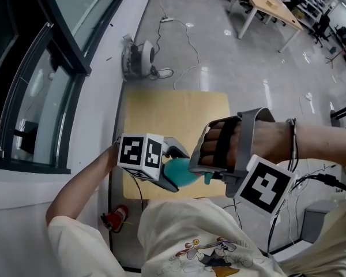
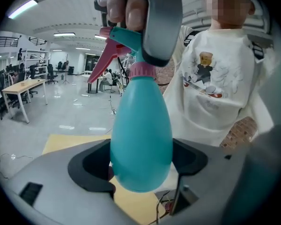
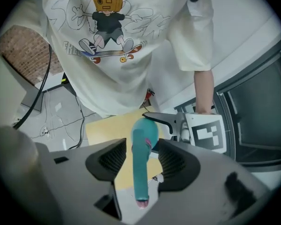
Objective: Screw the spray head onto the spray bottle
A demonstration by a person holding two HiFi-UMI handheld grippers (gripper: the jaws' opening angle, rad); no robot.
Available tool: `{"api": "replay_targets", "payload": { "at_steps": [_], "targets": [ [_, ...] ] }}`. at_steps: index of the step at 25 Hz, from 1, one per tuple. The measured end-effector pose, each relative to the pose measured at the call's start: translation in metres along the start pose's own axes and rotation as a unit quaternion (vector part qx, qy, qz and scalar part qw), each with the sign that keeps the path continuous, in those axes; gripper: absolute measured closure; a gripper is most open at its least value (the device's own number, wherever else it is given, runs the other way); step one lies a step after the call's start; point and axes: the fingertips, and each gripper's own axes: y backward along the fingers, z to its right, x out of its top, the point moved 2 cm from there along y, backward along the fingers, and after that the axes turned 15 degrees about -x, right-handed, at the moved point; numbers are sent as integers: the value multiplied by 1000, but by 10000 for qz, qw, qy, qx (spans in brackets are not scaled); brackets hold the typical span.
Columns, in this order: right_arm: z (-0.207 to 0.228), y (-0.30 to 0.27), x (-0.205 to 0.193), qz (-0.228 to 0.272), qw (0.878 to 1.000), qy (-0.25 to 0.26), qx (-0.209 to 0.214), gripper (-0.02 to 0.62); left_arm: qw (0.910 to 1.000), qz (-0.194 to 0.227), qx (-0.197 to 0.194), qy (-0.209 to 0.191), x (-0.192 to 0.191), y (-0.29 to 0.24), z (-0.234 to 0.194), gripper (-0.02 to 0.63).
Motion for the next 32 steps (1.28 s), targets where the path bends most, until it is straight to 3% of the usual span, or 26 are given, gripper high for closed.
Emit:
{"api": "replay_targets", "payload": {
  "at_steps": [3, 5, 10, 14, 17, 19, 21, 23, 25, 28, 29, 30, 32],
  "targets": [
    [-3, 0, 0, 55, 9999, -33, 126, 462, 9999, -72, 56, -82, 4, 0, -4, 207],
    [-4, 0, -4, 12, 9995, -217, 241, 464, 9998, -74, 150, -64, 4, 1, -7, 207],
    [1, -3, -31, -388, 9867, -1526, 407, 465, 9952, 257, 896, 303, 3, 14, -22, 207],
    [3, -10, -58, -746, 9608, -2655, 267, 466, 9758, 397, 2026, 722, -2, 29, -36, 209],
    [5, -10, -65, -738, 9332, -3505, 288, 466, 9576, 397, 2727, 835, 0, 33, -38, 210],
    [8, -11, -69, -766, 9090, -4088, 276, 466, 9385, 259, 3335, 853, -1, 38, -42, 210],
    [13, -13, -75, -886, 8800, -4660, 250, 466, 9107, 92, 4028, 916, -3, 44, -46, 210],
    [17, -15, -82, -1042, 8420, -5287, 239, 466, 8804, 12, 4627, 1040, -5, 51, -50, 212],
    [20, -17, -91, -1139, 7861, -6070, 255, 466, 8437, -152, 5251, 1108, -7, 59, -52, 212],
    [26, -17, -105, -1129, 6754, -7284, 230, 466, 7794, -571, 6155, 1026, -9, 74, -54, 212],
    [28, -16, -109, -1128, 6476, -7533, 223, 468, 7651, -659, 6328, 995, -9, 76, -54, 212],
    [28, -15, -110, -1132, 6328, -7657, 213, 466, 7568, -697, 6426, 971, -9, 78, -55, 212],
    [27, -13, -110, -1142, 6309, -7672, 170, 468, 7505, -714, 6504, 927, -8, 78, -56, 212]
  ]
}}
